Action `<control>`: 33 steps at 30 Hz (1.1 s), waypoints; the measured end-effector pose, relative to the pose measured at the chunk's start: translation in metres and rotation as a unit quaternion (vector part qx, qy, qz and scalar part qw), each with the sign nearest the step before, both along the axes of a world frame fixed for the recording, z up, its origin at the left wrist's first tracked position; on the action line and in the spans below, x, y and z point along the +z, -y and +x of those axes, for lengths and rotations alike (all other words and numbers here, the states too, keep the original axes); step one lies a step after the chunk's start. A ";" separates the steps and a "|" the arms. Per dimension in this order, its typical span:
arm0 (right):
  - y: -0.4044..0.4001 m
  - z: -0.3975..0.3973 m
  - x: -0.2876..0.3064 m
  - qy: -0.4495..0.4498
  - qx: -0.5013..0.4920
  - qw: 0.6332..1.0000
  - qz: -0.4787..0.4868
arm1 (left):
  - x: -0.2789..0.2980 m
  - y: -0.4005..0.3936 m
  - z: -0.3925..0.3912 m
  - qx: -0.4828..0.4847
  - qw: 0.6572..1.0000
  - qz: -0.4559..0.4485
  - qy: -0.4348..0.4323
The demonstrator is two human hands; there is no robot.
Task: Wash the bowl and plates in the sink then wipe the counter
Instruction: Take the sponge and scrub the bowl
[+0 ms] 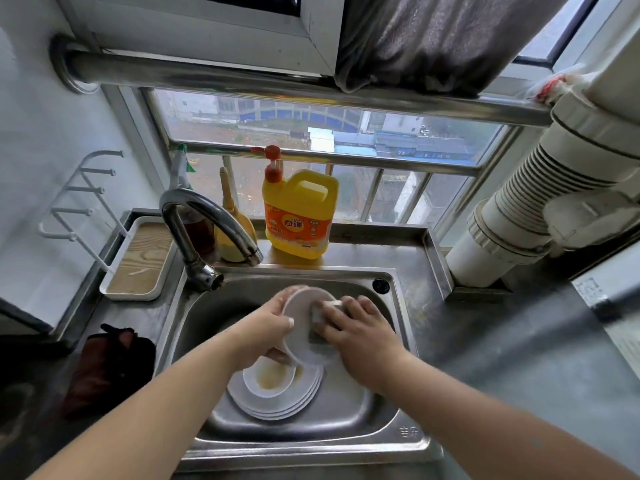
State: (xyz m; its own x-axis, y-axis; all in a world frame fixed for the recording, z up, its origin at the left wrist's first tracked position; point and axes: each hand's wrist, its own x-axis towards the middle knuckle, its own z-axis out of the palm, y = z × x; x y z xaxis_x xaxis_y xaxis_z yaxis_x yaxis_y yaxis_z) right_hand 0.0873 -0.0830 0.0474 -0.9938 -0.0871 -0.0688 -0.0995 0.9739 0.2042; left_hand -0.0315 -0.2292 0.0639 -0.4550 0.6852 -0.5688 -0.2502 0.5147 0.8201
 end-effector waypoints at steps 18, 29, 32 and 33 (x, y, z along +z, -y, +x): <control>-0.017 0.029 0.036 -0.145 -0.161 0.965 -0.147 | -0.006 0.007 0.009 0.236 0.966 0.021 0.102; 0.019 0.027 0.034 0.019 -0.113 0.961 -0.251 | 0.005 0.015 0.001 0.091 0.993 -0.061 -0.038; 0.014 0.025 0.034 0.016 -0.140 0.952 -0.273 | -0.004 0.028 -0.001 -0.013 0.976 -0.012 -0.215; 0.012 0.025 0.034 0.022 -0.153 0.945 -0.288 | -0.007 0.034 -0.001 -0.059 0.958 0.016 -0.279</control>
